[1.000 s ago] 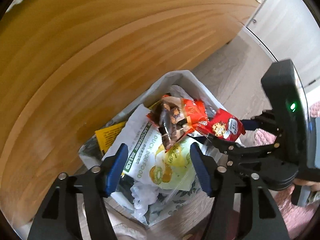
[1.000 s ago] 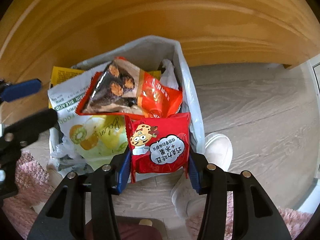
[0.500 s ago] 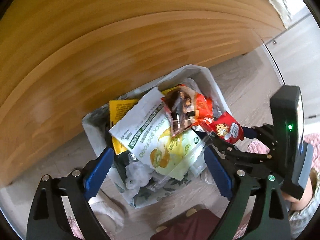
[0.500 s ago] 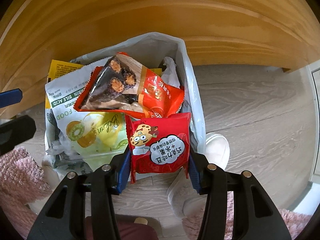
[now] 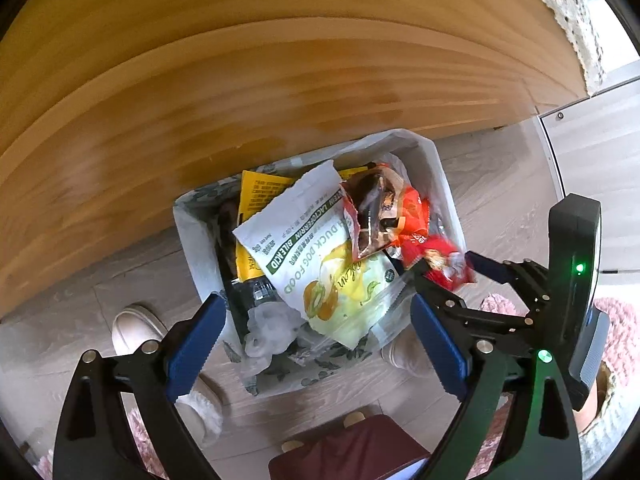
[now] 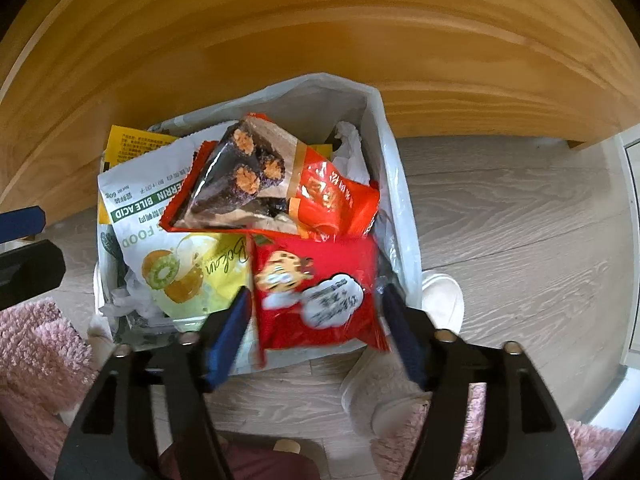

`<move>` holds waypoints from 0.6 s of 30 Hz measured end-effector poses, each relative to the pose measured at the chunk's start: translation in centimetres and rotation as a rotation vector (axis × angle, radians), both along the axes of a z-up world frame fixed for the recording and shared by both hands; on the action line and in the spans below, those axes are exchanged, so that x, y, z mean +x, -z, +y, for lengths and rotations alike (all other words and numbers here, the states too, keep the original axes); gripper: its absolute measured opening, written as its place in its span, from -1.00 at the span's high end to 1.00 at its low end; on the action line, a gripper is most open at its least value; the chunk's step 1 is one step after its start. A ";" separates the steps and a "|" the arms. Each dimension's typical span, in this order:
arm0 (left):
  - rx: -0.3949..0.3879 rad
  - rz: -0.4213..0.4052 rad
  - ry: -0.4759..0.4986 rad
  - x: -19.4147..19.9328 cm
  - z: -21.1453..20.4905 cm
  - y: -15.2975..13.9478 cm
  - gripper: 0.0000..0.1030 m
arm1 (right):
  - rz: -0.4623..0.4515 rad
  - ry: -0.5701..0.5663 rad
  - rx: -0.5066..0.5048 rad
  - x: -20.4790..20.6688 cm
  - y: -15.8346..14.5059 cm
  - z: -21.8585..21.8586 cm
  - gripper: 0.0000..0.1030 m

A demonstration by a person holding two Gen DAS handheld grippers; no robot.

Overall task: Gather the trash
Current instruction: 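Open the left tool over the bin while the right tool releases the red packet, then raise both open tools from the bin back toward the bed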

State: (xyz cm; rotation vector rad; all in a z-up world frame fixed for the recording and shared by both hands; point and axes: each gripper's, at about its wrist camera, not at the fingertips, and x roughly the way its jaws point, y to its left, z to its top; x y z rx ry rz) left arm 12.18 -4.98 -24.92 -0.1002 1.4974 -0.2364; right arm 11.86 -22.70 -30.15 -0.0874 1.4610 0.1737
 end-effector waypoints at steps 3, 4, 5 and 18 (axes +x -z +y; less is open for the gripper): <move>0.002 -0.002 -0.009 -0.1 0.3 -0.1 -0.75 | -0.022 0.003 -0.004 0.2 -0.4 0.2 -0.58; 0.003 -0.002 -0.013 -0.1 0.4 -0.1 -0.75 | -0.026 0.004 -0.007 0.2 -0.5 0.2 -0.63; 0.003 -0.001 -0.014 -0.1 0.5 -0.2 -0.75 | -0.030 0.005 -0.010 0.2 -0.6 0.2 -0.65; 0.006 0.001 -0.018 0.0 0.7 -0.3 -0.75 | -0.041 -0.008 -0.031 -0.1 -0.2 0.5 -0.84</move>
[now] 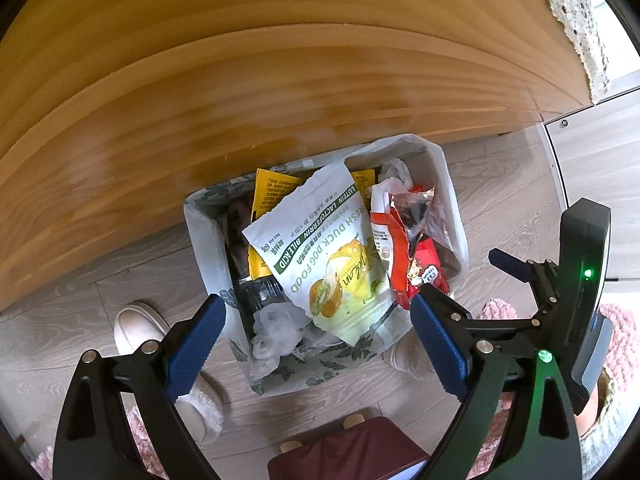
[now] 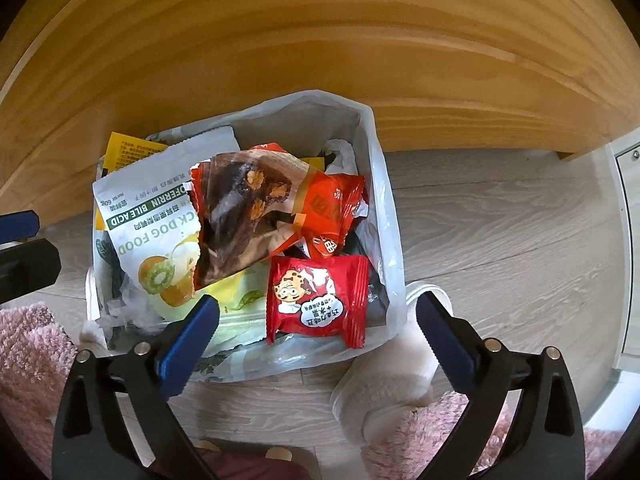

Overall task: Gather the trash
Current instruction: 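Raise both open tools from the bin back toward the bed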

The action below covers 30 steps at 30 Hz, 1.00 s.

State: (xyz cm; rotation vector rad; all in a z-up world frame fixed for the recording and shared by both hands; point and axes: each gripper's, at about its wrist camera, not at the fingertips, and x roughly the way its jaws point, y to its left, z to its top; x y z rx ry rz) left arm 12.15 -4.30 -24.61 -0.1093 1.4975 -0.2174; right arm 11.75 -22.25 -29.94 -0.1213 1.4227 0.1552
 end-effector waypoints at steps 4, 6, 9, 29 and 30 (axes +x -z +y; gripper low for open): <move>0.002 0.001 -0.003 0.1 0.1 0.0 -0.75 | -0.011 -0.006 -0.013 -0.1 -0.1 0.3 -0.84; 0.002 -0.001 -0.003 0.1 0.1 0.1 -0.75 | -0.013 -0.008 -0.016 -0.1 -0.1 0.3 -0.84; 0.000 -0.002 -0.002 0.2 0.1 0.1 -0.75 | -0.017 -0.016 -0.023 -0.2 -0.1 0.5 -0.84; -0.037 -0.302 0.001 -0.7 0.6 -8.4 -0.75 | -0.267 -0.100 -0.044 -1.6 -8.1 2.2 -0.84; -0.038 -0.324 -0.002 -0.7 0.8 -8.9 -0.75 | -0.282 -0.094 -0.033 -1.5 -8.7 2.0 -0.84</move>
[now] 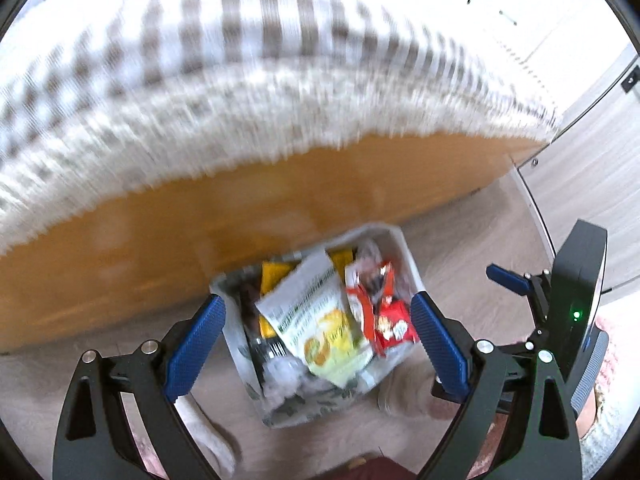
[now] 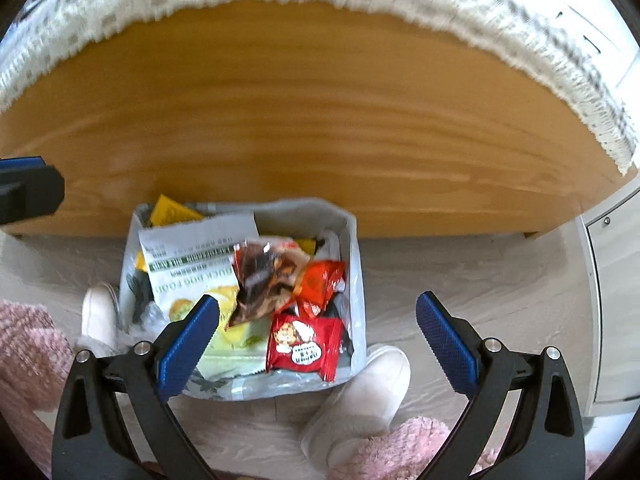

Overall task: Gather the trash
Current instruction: 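Raise both open tools from the bin back toward the bed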

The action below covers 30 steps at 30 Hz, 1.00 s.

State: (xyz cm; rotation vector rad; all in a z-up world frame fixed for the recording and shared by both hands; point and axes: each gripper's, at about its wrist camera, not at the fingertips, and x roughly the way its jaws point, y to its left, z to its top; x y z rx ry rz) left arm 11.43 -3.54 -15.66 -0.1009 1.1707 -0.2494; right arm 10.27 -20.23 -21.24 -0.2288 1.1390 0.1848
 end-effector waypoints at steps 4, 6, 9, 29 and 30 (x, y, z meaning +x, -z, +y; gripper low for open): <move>-0.037 -0.085 -0.012 -0.1 0.7 -2.1 -0.76 | -0.088 0.019 0.034 0.1 -2.3 -0.6 -0.84; -0.043 -0.131 -0.013 -0.2 0.7 -3.1 -0.76 | -0.131 0.032 0.054 0.1 -3.2 -1.0 -0.84; -0.039 -0.204 -0.002 -0.4 0.6 -4.6 -0.76 | -0.194 0.049 0.101 0.0 -4.7 -1.6 -0.84; -0.051 -0.582 -0.053 0.9 0.0 -11.7 -0.85 | -0.692 0.142 0.158 0.7 -15.4 -3.5 -0.84; -0.046 -0.595 -0.058 1.1 -0.1 -12.1 -0.85 | -0.708 0.147 0.172 0.8 -16.0 -3.6 -0.84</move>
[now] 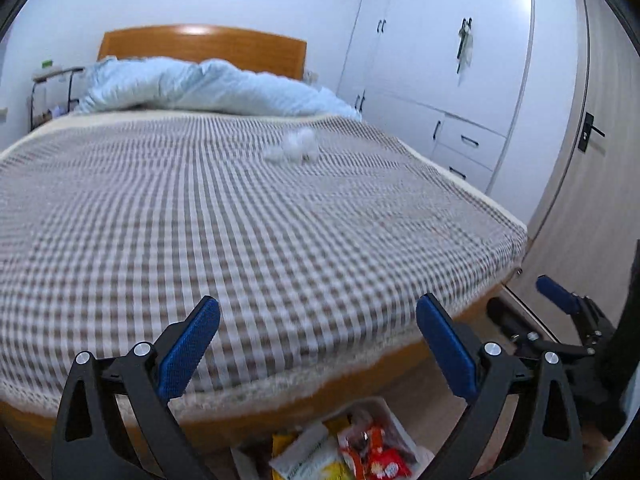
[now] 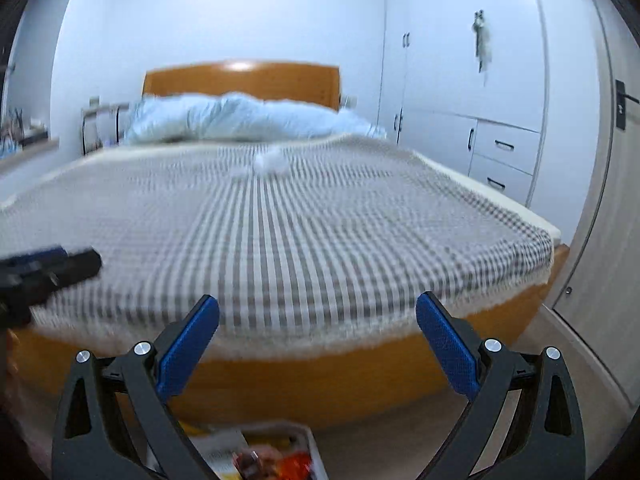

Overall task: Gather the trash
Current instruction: 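Raise both open tools from the bin back toward the bed, then move both open tools toward the crumpled clear plastic bags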

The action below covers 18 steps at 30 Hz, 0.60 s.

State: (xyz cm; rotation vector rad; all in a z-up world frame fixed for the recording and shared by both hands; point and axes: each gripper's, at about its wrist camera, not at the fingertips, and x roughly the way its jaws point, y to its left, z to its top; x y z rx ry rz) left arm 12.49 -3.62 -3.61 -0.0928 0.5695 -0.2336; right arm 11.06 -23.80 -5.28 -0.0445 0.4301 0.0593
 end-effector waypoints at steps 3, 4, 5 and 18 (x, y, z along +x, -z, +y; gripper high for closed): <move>-0.002 -0.045 -0.017 0.5 0.1 -1.1 -0.85 | -0.049 0.020 0.031 0.4 -1.7 -0.4 -0.84; -0.005 -0.063 -0.026 0.7 0.1 -1.5 -0.85 | -0.059 0.025 0.038 0.8 -2.0 -0.2 -0.84; -0.006 -0.074 -0.032 0.9 0.1 -1.8 -0.85 | -0.071 0.030 0.045 1.1 -2.4 -0.2 -0.84; -0.038 -0.181 -0.128 3.7 1.8 -4.0 -0.85 | -0.236 0.104 0.042 6.2 -4.6 0.1 -0.84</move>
